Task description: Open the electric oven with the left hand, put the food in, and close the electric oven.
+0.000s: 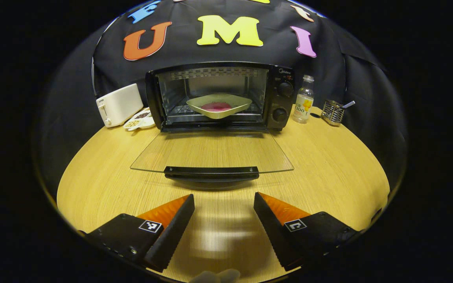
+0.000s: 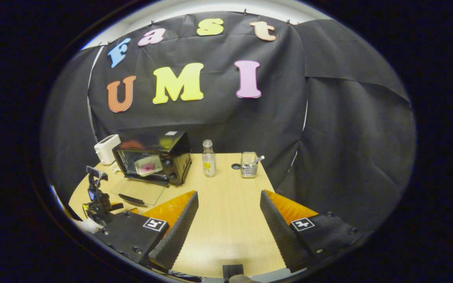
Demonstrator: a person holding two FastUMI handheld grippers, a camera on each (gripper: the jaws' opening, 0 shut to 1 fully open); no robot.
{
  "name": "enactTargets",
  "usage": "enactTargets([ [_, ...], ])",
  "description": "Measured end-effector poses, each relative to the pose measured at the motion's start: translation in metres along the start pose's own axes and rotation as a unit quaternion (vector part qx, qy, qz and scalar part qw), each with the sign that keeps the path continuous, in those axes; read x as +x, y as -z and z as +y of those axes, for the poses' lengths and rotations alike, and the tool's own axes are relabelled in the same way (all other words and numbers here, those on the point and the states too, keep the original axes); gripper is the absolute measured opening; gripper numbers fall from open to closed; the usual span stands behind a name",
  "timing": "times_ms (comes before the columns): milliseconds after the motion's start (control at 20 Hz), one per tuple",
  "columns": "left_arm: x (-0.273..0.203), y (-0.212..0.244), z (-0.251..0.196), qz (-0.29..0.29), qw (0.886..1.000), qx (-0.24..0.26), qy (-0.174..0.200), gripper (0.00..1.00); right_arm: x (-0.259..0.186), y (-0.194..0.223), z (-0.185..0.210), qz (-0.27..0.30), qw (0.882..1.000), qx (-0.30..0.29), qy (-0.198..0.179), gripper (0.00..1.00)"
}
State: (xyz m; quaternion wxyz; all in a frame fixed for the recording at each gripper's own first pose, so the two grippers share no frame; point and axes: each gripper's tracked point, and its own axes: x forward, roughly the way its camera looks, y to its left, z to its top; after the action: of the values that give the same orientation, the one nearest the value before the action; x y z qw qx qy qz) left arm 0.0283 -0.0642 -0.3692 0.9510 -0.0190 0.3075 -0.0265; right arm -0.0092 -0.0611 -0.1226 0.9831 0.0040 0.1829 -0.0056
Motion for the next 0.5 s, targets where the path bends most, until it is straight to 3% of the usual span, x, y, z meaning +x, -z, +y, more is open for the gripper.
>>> enactTargets([
  [500,0.030,0.004,0.012,0.013,1.000,0.013,-0.019,0.97,-0.002,0.002,-0.007,0.011,1.000,-0.003,0.020,1.00],
])
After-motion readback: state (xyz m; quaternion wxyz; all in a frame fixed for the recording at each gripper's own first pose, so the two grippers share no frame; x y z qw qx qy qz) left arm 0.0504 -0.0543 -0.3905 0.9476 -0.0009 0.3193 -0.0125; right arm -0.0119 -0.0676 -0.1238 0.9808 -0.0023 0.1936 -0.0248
